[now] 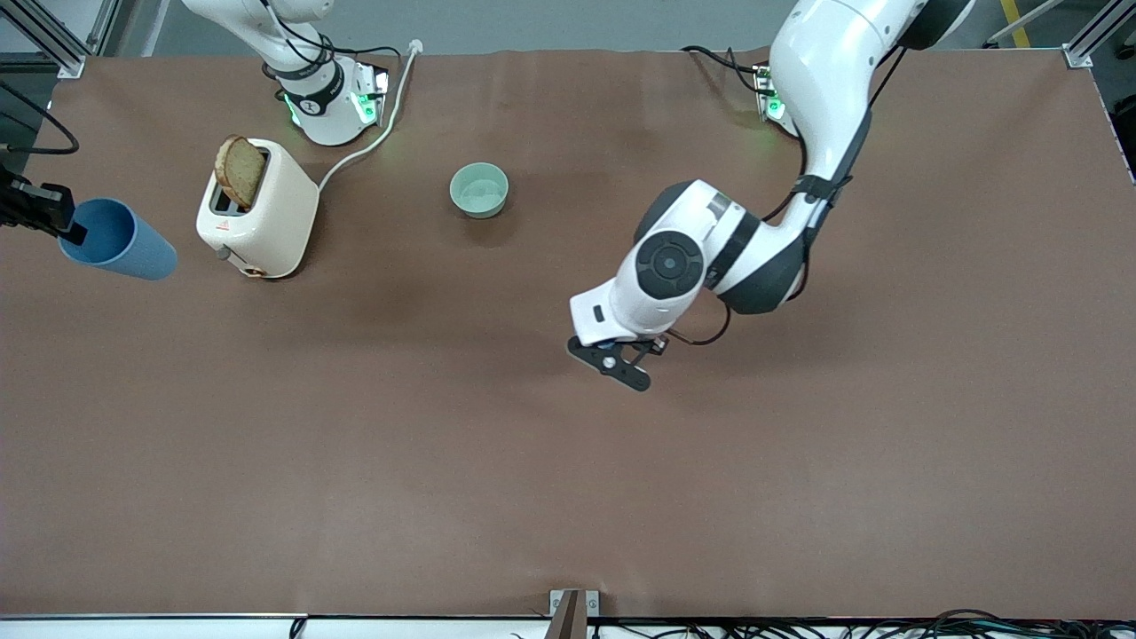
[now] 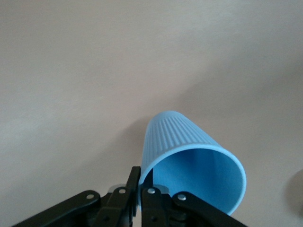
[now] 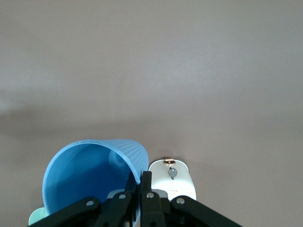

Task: Stack blue cups with both arms
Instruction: 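Carry the blue cup toward the table center with the left gripper, then lower the blue cup upright at the center and open the left gripper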

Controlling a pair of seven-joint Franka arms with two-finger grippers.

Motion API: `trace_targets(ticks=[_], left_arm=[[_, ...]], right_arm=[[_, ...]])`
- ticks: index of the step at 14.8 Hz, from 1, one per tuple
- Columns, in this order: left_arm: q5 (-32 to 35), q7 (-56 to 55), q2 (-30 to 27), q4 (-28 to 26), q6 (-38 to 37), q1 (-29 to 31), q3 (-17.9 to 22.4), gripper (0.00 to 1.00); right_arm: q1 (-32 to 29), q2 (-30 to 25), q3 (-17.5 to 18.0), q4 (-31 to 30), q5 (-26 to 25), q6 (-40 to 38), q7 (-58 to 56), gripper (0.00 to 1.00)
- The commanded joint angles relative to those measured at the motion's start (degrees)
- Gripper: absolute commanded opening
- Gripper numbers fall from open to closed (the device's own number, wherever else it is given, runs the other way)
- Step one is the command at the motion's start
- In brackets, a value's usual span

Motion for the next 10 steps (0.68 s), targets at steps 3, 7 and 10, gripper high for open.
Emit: trace_targets(ticks=[3, 7, 10], left_arm=[[0.7, 0.9, 3.7, 2.0, 1.4, -3.8, 0.7, 0.01], [1.0, 0.6, 6.3, 1.9, 3.2, -6.5, 1.3, 0.01], [1.1, 0.6, 7.4, 1.7, 3.3, -7.3, 1.4, 0.03]], right_arm=[[0.0, -0.9, -0.3, -0.5, 1.3, 1.8, 0.8, 0.01], [-0.2, -0.8, -0.5, -0.7, 2.4, 2.3, 0.6, 0.01], [0.0, -0.8, -0.5, -0.7, 2.4, 2.4, 0.6, 0.01]])
